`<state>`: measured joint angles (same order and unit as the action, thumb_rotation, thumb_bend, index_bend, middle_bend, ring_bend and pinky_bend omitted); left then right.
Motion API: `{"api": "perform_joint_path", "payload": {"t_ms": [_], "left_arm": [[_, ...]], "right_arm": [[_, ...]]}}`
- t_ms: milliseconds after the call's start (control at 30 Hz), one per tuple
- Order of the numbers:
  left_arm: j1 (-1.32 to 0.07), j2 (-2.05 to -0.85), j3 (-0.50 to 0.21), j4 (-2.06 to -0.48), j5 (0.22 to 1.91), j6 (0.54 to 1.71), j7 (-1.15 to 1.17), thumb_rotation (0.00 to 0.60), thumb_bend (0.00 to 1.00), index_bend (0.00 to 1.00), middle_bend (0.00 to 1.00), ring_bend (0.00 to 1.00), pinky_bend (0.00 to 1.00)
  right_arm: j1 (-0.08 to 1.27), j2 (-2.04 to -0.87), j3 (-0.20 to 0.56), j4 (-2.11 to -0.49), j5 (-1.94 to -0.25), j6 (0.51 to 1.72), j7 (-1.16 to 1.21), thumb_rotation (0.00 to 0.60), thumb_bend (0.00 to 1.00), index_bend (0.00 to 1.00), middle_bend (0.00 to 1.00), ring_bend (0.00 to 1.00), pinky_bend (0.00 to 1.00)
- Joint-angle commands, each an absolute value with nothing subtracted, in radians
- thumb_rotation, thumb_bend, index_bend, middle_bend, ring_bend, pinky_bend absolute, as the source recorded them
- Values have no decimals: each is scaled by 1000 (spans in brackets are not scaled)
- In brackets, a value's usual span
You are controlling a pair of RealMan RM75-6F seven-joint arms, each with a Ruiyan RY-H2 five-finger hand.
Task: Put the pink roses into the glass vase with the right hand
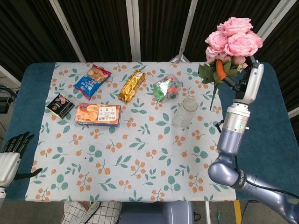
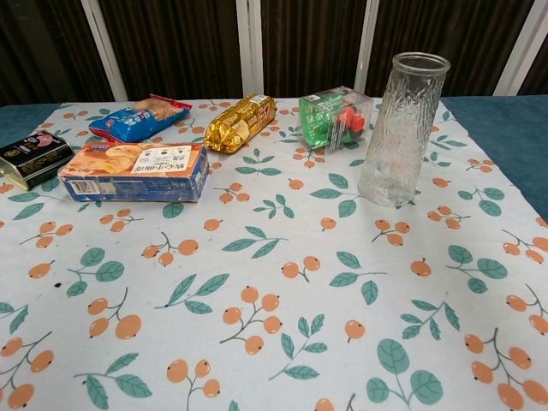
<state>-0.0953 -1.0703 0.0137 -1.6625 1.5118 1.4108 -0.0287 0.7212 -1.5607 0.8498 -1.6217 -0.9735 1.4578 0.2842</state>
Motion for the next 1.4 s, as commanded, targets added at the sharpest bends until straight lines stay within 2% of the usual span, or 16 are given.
{"api": "perform_joint_path", "payload": {"t_ms": [33,633,1100,1400], "left_arm": [[-96,-1069,13,-1662,1512,1410,-31,600,0,0,0,0,0],[-100,-1069,8,-1659,1495,1400,-25,600,0,0,0,0,0],[-104,-1069,4,-1662,1477,1386,-23,600,0,0,0,0,0],[-104,-1064,7,-1662,1481,1384,-30,600,0,0,0,0,0]], "right_arm": [[769,-1610,828,-1524,-961,1435,304,600,313,482,509,492,326],[868,-1751,791,-1287,-960,1407,402,600,313,480,509,489,327],[974,-1793,825,-1102,-945,1317,459,600,313,478,508,487,327],[972,-1824,811,-1052,-928,1312,483,600,313,471,501,482,327]]}}
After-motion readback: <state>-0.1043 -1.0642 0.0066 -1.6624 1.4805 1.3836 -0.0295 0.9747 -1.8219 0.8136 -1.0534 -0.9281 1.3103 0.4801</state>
